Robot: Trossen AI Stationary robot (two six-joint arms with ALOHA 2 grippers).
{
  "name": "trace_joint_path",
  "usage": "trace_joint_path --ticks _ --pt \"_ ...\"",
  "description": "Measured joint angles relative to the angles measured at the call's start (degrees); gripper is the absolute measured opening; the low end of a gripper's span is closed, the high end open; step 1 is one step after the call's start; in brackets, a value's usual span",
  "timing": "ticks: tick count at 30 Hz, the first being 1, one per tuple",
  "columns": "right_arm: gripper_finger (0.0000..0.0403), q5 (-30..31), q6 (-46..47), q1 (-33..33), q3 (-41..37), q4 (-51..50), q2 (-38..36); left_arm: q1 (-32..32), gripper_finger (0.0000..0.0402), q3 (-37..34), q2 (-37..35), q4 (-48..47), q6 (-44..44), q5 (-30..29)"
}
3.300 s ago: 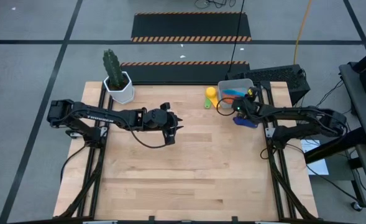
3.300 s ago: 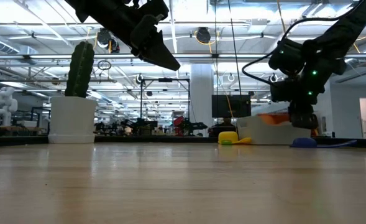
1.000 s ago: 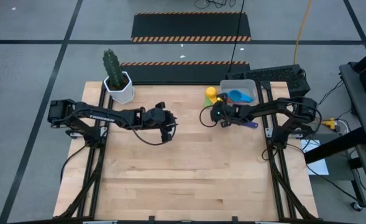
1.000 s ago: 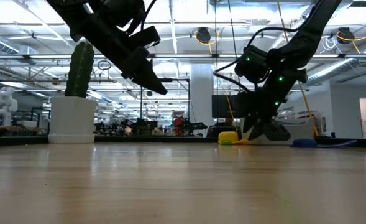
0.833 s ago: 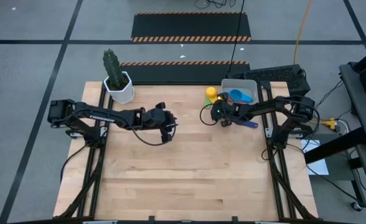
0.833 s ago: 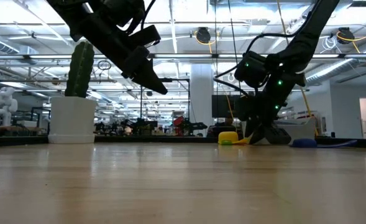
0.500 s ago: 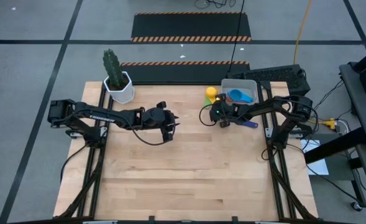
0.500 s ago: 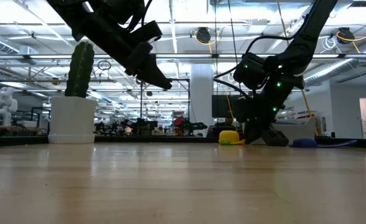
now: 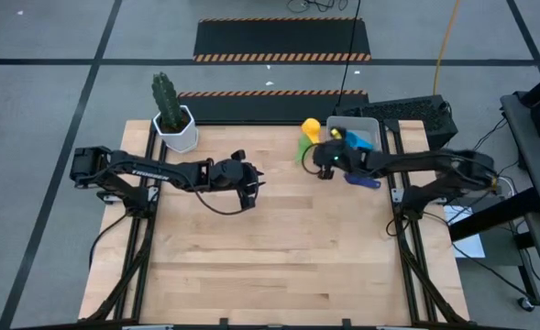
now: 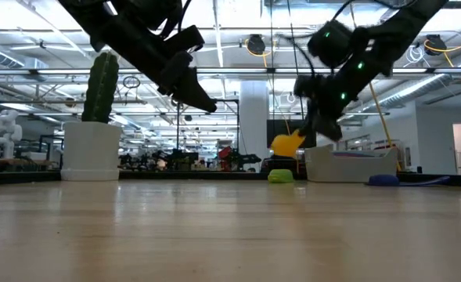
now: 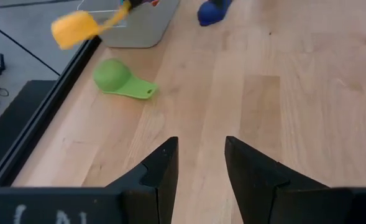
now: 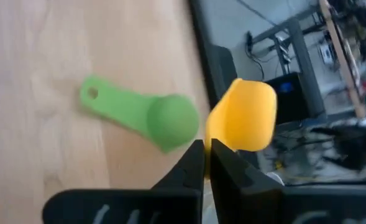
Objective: Nest measuring cups in basket
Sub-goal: Stack the yellow measuring cup on top of the light blue measuring cup into the gray bin
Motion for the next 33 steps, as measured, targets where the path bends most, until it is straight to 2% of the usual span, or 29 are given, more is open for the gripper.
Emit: trace_joint_path --ticks 7,13,19,23,27,30,33 --pt "0.0001 -5.48 22.25 -0.12 0.0 -6.64 -14.94 -1.59 0.0136 0.0 -0.42 0.29 -0.09 0.2" --pt "0.0001 -17.46 39.29 -3.61 0.0 -18.03 -28.91 -2.33 0.0136 0.02 -2.47 0.37 -2.09 0.63" --pt "0.0 -27.03 46.31 -9.96 0.0 -22.56 -38.66 -3.74 0.0136 0.04 -3.88 1.08 -4.68 3.47" --pt "0.0 -29.87 48.22 -15.34 0.0 -26.11 -42.68 -5.68 0.0136 0.13 -4.5 3.45 -5.32 4.66" --pt "0.0 -36.71 50.6 -22.64 -0.19 -27.84 -44.07 -7.45 0.0136 0.07 -4.33 4.73 -5.14 4.81" --pt "0.0 -44.42 53.26 -27.42 -1.55 -24.86 -44.13 -8.38 0.0136 0.09 -4.39 6.28 -5.11 4.88" --pt "0.0 -49.04 55.11 -31.08 -3.78 -22.81 -44.15 -9.06 0.0136 0.09 -4.37 6.55 -5.11 5.55"
